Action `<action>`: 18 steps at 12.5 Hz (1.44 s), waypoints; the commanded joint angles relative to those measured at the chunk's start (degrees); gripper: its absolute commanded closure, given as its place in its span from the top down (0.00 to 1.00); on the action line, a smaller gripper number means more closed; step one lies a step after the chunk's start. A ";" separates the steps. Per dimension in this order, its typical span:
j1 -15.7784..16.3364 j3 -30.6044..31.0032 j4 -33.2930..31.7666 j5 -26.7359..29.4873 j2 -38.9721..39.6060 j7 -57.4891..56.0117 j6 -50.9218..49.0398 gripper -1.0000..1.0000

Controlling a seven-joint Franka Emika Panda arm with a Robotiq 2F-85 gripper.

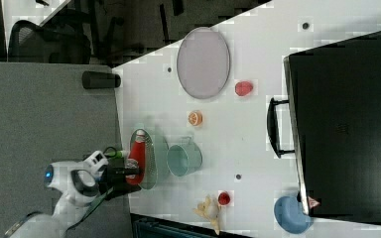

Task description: Pick Ketchup from the table and place it in strainer.

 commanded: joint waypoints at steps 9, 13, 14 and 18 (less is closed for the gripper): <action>-7.00 -2.92 1.20 5.53 -20.00 10.04 -11.05 1.00; -12.83 -8.13 6.88 16.26 -30.63 1.36 -33.11 1.00; -13.90 -10.79 8.61 16.21 -32.29 -0.27 -37.21 1.00; -15.89 -23.59 12.91 15.89 -36.63 -2.05 -43.03 1.00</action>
